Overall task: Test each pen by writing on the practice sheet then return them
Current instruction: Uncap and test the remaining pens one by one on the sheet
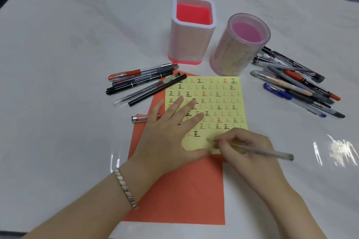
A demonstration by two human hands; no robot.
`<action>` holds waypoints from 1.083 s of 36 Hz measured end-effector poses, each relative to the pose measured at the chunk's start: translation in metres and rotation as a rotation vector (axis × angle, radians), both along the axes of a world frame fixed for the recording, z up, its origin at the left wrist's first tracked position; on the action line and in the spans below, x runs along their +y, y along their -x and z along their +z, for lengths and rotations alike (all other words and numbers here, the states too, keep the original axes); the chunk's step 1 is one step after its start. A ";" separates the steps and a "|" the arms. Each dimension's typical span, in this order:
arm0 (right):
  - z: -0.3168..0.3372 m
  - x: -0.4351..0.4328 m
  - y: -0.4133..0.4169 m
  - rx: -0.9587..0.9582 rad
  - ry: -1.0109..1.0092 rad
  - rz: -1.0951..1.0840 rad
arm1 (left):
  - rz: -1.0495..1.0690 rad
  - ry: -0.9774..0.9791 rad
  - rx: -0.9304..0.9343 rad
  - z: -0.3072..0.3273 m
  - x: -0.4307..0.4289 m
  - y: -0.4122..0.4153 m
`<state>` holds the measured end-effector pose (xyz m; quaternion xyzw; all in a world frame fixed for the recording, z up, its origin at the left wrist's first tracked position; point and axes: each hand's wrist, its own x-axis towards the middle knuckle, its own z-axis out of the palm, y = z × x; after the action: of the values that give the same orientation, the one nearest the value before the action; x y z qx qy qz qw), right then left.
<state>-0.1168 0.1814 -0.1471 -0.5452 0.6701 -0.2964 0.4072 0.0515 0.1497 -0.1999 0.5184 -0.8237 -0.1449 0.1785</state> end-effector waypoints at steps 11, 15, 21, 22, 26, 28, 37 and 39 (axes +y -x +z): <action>0.006 0.003 0.021 0.036 -0.017 -0.133 | -0.015 -0.019 -0.042 0.001 -0.001 -0.001; 0.009 0.006 0.022 0.034 -0.003 -0.164 | -0.025 -0.020 -0.066 0.002 -0.001 -0.002; 0.009 0.007 0.030 0.078 0.000 -0.171 | -0.033 -0.041 -0.092 0.003 -0.002 -0.001; 0.009 0.006 0.032 0.126 0.038 -0.189 | -0.036 -0.045 -0.096 0.003 -0.002 -0.001; 0.011 0.004 0.033 0.122 0.088 -0.238 | -0.057 -0.041 -0.067 0.003 -0.002 -0.002; 0.011 0.003 0.029 0.104 0.112 -0.256 | -0.068 -0.017 -0.019 0.002 -0.003 -0.004; 0.024 -0.002 0.009 -0.170 0.155 -0.175 | 0.147 0.242 -0.050 0.018 -0.010 -0.049; 0.026 -0.003 0.004 -0.219 0.130 -0.160 | 0.146 0.242 -0.094 0.019 -0.010 -0.060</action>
<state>-0.1212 0.1786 -0.1211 -0.4797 0.6423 -0.4284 0.4169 0.1116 0.1394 -0.1813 0.5580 -0.8025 -0.0069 0.2109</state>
